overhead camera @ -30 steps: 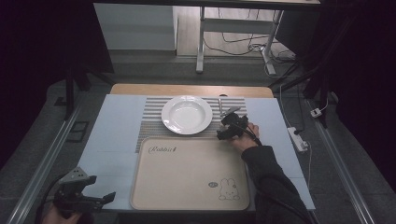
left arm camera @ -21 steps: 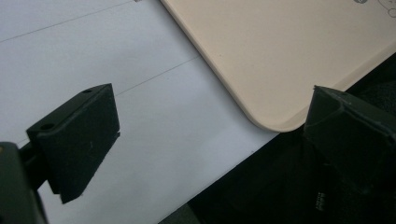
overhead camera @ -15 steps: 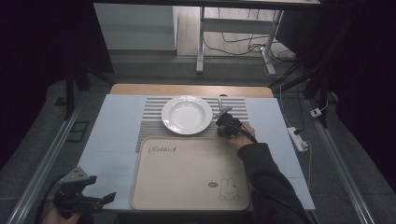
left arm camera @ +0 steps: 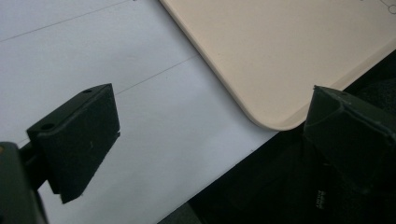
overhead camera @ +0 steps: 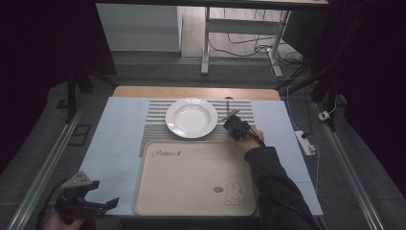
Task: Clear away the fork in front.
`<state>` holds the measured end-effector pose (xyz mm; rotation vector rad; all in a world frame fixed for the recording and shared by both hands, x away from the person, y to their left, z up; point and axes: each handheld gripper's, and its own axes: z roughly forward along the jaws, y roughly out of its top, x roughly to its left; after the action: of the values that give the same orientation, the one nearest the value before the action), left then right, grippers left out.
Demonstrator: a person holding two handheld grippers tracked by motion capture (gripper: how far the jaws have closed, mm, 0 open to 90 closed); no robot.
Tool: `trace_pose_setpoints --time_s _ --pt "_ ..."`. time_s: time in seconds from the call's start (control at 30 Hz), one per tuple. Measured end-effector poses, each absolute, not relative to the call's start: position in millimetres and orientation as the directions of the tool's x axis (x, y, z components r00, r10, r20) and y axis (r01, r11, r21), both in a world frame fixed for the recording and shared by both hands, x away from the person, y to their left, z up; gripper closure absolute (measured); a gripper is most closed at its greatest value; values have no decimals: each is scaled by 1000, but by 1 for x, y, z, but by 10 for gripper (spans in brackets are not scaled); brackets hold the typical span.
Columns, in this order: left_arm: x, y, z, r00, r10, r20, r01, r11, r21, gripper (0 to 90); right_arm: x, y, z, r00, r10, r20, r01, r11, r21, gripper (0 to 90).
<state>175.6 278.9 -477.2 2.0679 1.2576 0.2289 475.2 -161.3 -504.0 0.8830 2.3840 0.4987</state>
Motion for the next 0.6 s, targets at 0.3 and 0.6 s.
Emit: trace_pose_setpoints --time_s 0.3,0.6 --pt "174 280 -476 517 832 -202 702 -277 656 15 469 -163 -496 -624 703 -341 479 690 543 899" --pt "173 280 -474 535 822 -197 677 -277 681 0 453 -174 -480 -630 715 -304 464 660 591 898"
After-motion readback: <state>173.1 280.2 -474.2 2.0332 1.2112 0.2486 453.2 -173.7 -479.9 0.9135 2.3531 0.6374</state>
